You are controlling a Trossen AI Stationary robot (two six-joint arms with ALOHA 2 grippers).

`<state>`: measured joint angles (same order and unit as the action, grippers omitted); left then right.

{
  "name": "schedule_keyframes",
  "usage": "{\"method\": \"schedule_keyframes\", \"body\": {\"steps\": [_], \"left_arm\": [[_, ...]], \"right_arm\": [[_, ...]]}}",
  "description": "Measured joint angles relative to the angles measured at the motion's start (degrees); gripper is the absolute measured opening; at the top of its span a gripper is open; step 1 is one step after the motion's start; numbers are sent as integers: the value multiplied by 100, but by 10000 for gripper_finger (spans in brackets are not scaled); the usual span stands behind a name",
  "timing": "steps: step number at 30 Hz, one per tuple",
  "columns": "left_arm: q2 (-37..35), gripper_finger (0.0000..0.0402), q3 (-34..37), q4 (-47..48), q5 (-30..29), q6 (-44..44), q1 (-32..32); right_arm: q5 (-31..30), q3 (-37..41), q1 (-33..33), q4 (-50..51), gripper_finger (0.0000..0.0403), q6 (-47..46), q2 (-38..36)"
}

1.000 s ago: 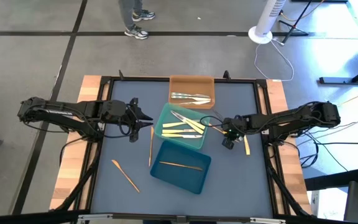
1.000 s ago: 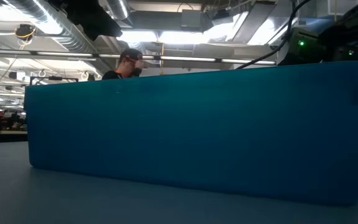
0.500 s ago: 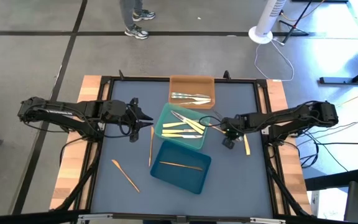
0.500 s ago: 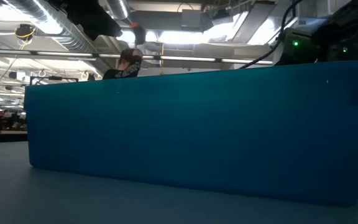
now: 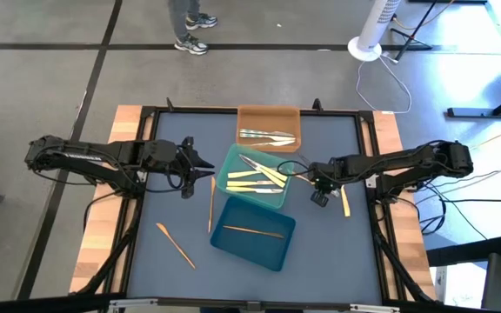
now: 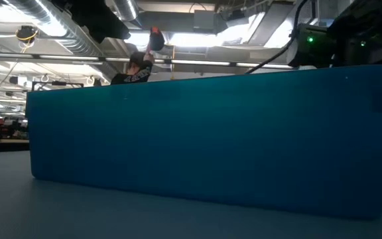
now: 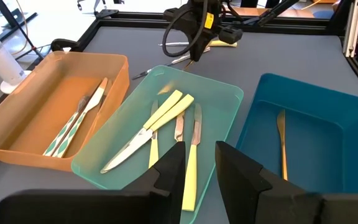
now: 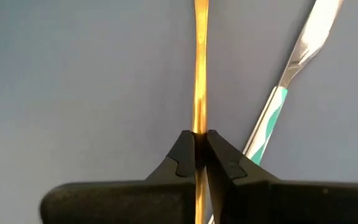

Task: Sort silverware by color (type)
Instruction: Put the golden knife into the blue bin

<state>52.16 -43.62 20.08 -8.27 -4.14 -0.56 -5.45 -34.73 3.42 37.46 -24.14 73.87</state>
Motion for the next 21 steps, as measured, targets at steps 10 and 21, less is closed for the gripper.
{"method": "schedule_keyframes", "body": {"steps": [10,21], "left_arm": [[0,82,0,0,0,1,0],[2,82,0,0,0,0,-1]], "right_arm": [[-506,-366,-3,695,2,-4,-11],[-745,-681,-4,1301,1,-1,-13]]}}
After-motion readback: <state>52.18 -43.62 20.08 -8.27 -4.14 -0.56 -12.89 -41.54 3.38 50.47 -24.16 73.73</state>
